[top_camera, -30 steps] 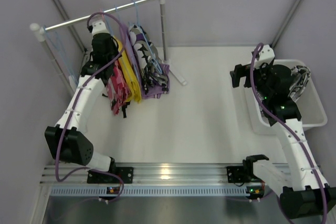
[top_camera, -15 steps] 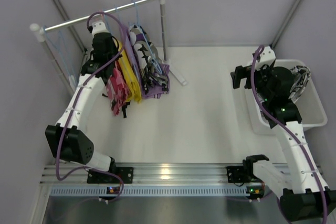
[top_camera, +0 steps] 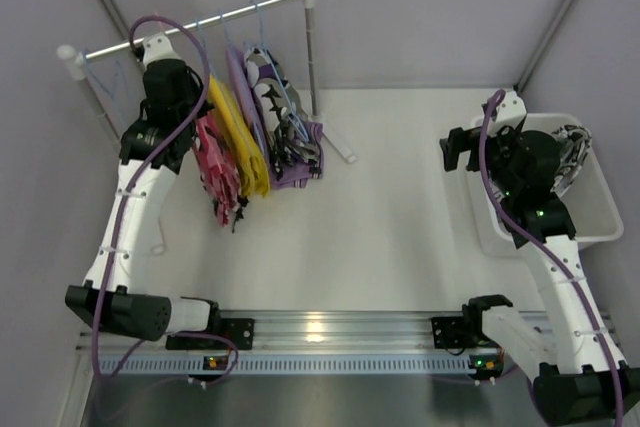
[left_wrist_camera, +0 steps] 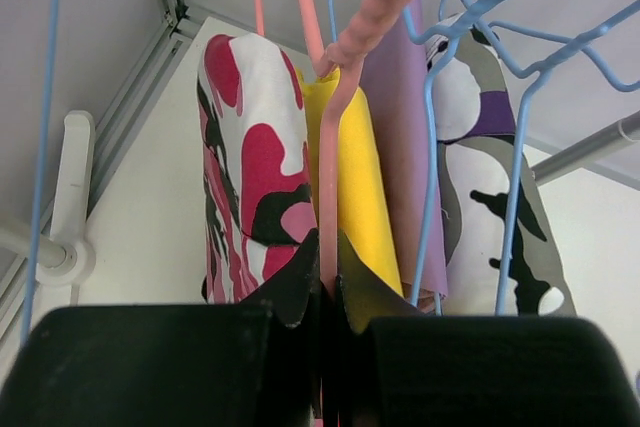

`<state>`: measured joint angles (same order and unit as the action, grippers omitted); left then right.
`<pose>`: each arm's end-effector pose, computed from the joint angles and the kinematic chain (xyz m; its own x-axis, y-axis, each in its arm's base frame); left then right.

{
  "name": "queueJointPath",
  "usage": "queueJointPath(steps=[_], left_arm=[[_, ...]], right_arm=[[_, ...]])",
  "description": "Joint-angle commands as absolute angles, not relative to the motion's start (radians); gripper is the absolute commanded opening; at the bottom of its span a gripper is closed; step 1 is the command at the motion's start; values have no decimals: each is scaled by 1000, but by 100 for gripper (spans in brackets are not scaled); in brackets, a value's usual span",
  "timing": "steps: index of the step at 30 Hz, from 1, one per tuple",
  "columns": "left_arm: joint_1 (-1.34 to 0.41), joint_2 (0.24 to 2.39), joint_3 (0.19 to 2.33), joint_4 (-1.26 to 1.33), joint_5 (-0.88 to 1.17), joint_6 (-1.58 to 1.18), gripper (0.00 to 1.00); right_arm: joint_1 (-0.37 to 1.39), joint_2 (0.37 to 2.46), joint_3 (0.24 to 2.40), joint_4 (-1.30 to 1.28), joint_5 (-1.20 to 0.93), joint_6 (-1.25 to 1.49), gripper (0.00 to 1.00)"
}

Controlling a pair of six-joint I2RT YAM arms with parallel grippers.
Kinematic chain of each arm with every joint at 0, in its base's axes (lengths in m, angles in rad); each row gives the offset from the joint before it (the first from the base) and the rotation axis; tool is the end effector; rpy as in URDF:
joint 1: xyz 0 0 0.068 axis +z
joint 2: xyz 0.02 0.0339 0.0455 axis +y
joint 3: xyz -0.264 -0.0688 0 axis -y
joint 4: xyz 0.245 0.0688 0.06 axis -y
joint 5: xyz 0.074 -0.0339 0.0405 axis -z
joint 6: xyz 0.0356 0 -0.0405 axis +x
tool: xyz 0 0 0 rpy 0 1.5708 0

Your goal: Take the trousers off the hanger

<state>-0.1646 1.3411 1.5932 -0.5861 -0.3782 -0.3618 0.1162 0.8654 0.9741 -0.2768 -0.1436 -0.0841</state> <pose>0.2817 -0.0335 0.4547 -0.2346 -0.2945 -0.9264 -0.2939 0.9299 -0.2212 0.1917 0.0275 0.3824 -0.1442 -0.1005 -0.9844 -0.2679 0.9616 -0.0590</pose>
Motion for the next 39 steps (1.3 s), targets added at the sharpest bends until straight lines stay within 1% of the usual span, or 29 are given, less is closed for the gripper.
queueJointPath(steps=[1, 8, 14, 17, 21, 26, 29, 35, 39], left_arm=[[-166, 1267, 1693, -567, -377, -387, 0], [-166, 1192, 1689, -719, -290, -449, 0], [-166, 1049, 1550, -750, -235, -449, 0], [-166, 944, 1476, -744, -155, -445, 0], [-166, 862, 1428, -779, -71, -445, 0], [-166, 732, 1342, -850, 99, -425, 0], [-166, 686, 1338, -876, 203, -407, 0], [-166, 652, 1344, -893, 415, -376, 0], [-166, 667, 1344, -906, 619, -365, 0]], right_arm=[[133, 845, 976, -218, -150, -75, 100], [133, 842, 976, -218, -152, -80, 99], [133, 842, 977, -219, -155, -78, 99], [133, 836, 973, -221, -156, -81, 99], [133, 827, 971, -230, -155, -84, 99], [133, 801, 963, -241, -150, -80, 99], [133, 792, 959, -252, -150, -80, 100], [133, 782, 965, -268, -149, -74, 99], [133, 776, 971, -278, -147, -75, 99]])
